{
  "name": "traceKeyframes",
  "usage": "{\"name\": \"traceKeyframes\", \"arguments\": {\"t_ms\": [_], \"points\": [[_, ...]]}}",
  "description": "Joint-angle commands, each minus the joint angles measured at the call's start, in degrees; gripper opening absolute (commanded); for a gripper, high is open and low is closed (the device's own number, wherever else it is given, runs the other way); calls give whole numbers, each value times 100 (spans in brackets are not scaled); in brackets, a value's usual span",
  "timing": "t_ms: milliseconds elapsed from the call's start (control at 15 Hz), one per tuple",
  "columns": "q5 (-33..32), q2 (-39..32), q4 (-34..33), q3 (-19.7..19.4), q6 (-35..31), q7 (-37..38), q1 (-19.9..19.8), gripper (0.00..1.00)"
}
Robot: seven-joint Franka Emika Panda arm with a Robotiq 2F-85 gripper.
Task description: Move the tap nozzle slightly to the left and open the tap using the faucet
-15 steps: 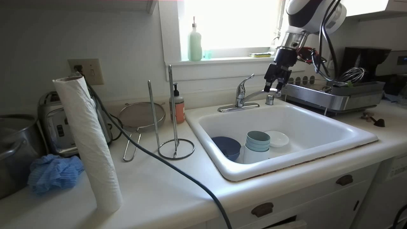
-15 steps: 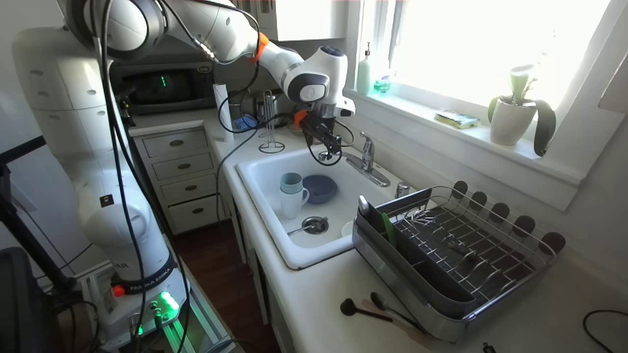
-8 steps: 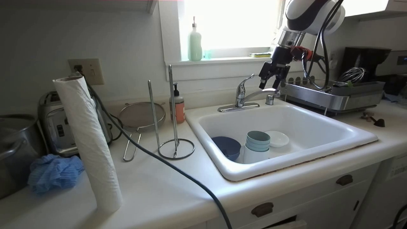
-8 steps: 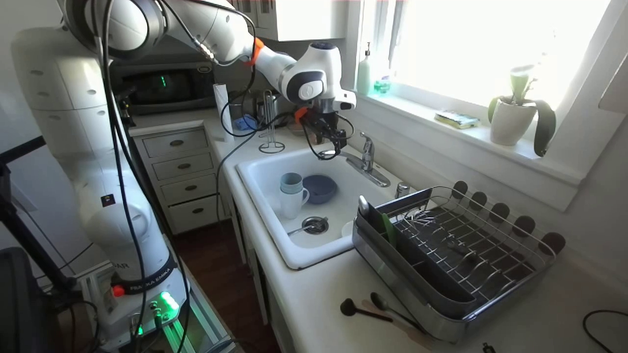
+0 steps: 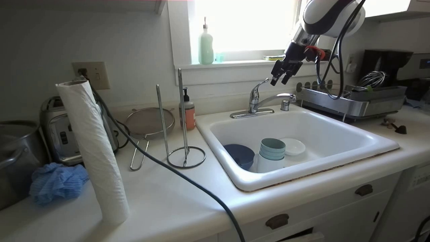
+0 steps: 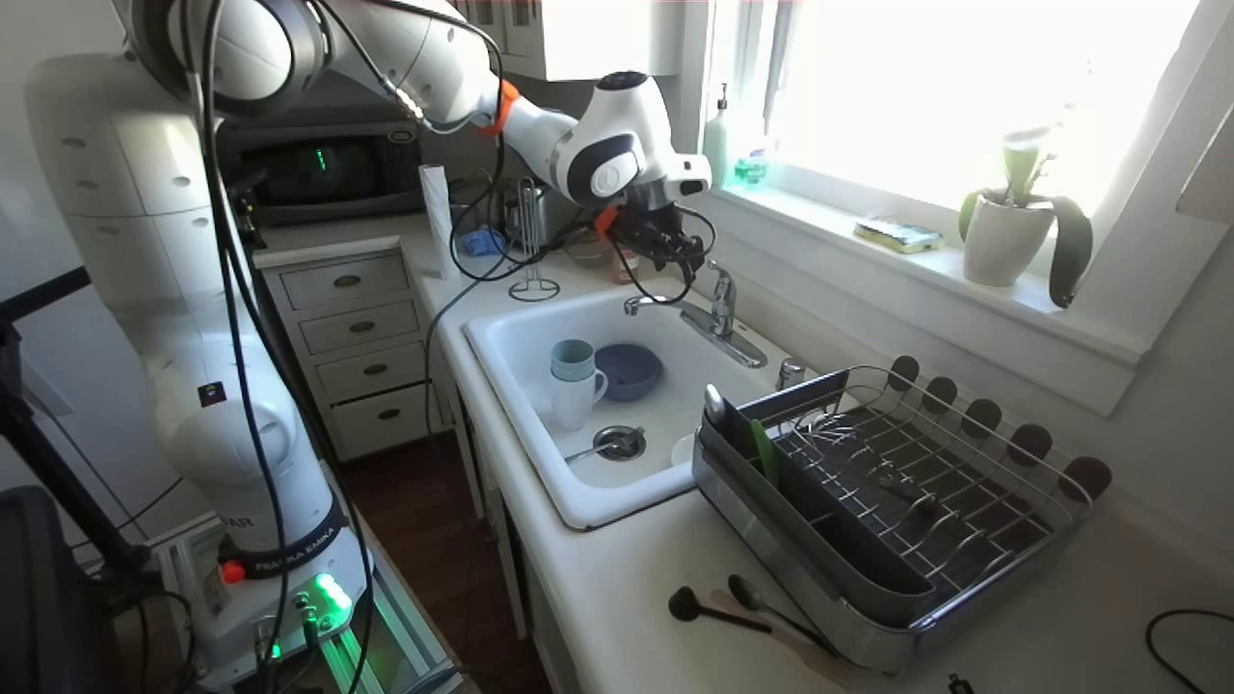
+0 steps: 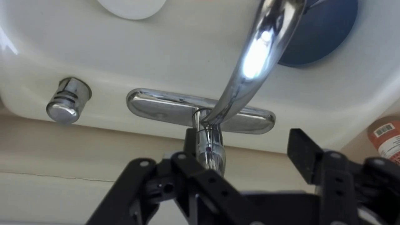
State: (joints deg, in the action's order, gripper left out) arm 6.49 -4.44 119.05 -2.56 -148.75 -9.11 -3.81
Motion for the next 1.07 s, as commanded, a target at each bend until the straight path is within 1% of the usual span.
{"name": "traceKeyframes", "arguments": {"t_ms": [0, 333, 400, 467, 800, 933, 1000], "points": [[-132, -218, -29, -24, -619, -54, -24, 46], [-72, -608, -122, -2, -1292, -97, -96, 10], [-33, -689, -153, 21, -1459, -128, -119, 4], [15, -757, -182, 55, -1571, -167, -144, 0], [171, -1061, -432, 129, -2098, -404, -161, 0], [273, -1127, -525, 221, -2217, -477, -210, 0], [410, -1135, -549, 328, -2245, -576, -273, 0]]}}
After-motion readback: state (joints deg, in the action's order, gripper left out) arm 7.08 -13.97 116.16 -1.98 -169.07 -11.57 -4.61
